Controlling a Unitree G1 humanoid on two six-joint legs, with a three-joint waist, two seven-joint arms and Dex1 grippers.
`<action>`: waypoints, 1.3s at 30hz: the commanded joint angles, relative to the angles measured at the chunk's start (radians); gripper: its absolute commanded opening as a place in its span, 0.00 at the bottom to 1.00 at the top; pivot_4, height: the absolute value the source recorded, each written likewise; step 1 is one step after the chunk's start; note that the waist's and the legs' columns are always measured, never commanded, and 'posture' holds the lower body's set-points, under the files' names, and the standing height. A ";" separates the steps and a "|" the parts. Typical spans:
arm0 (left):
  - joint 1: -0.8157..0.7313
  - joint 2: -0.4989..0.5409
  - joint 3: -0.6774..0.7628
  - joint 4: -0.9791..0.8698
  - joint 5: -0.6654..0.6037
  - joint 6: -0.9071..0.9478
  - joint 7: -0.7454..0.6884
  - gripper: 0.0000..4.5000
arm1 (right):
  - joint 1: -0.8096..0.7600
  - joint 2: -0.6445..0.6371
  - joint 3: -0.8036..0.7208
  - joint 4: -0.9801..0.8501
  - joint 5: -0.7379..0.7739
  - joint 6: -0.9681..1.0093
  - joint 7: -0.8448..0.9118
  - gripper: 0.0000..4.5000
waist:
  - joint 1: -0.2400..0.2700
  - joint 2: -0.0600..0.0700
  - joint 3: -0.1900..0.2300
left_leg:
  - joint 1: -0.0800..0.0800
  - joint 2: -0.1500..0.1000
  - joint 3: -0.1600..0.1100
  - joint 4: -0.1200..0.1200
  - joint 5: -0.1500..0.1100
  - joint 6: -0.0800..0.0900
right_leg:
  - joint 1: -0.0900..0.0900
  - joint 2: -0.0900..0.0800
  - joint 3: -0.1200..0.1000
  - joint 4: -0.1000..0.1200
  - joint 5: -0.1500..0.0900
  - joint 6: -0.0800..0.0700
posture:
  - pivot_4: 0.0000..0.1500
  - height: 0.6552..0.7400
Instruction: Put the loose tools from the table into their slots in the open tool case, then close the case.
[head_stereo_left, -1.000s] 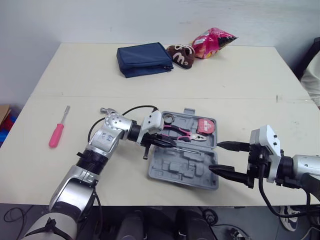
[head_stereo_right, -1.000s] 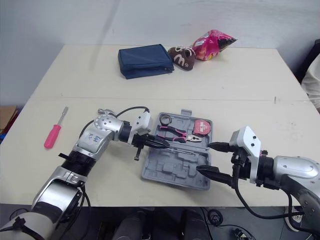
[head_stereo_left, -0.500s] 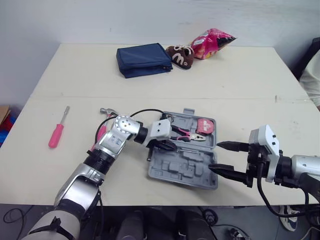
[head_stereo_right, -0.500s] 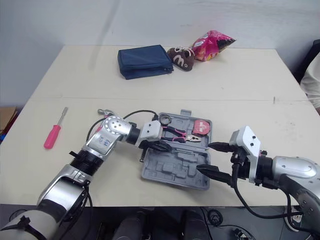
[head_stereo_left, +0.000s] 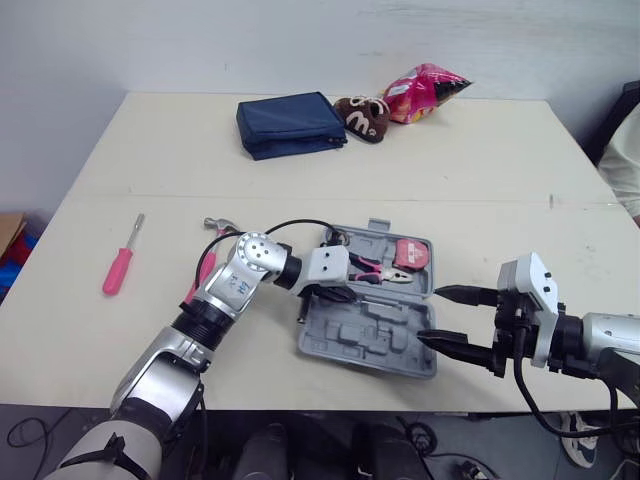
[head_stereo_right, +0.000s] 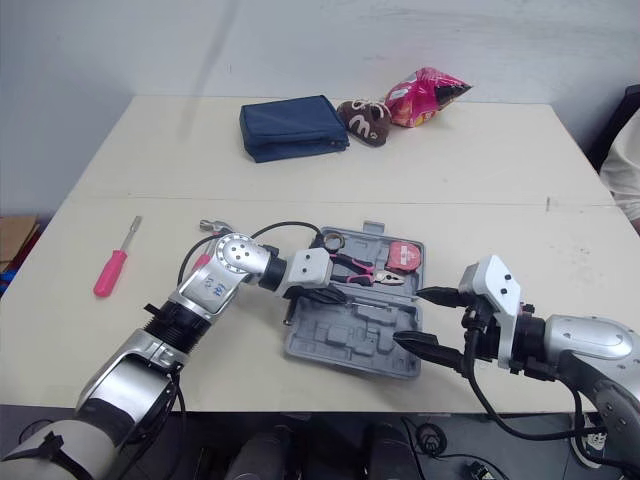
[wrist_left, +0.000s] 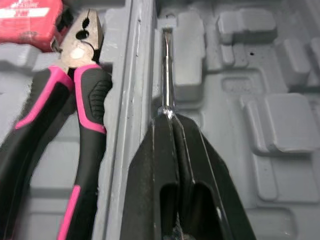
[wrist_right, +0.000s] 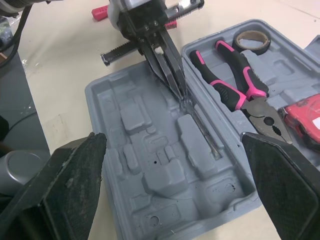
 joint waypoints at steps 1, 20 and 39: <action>0.046 0.032 -0.107 0.059 0.126 -0.015 -0.013 0.00 | -0.010 0.005 -0.014 -0.006 -0.001 -0.024 0.000 1.00 | 0.000 0.001 -0.003 | 0.000 0.000 0.000 0.000 0.000 0.000 | 0.000 0.000 -0.001 0.000 0.000 0.000 | 1.00 1.00; 0.420 0.220 0.816 -0.691 -0.550 0.837 0.219 0.97 | 0.120 -0.051 -0.270 0.137 -0.014 -0.035 0.104 1.00 | -0.026 0.005 0.004 | -0.005 0.001 -0.004 -0.003 0.003 -0.004 | -0.004 0.000 -0.004 0.003 -0.001 -0.001 | 1.00 1.00; 1.225 0.220 1.565 -0.755 -0.532 0.560 0.407 1.00 | 0.115 -0.180 -0.364 0.710 -0.264 -0.252 0.305 1.00 | -0.001 0.010 0.005 | -0.003 0.002 -0.001 -0.006 -0.008 -0.009 | -0.006 -0.004 -0.001 -0.003 -0.003 -0.006 | 1.00 1.00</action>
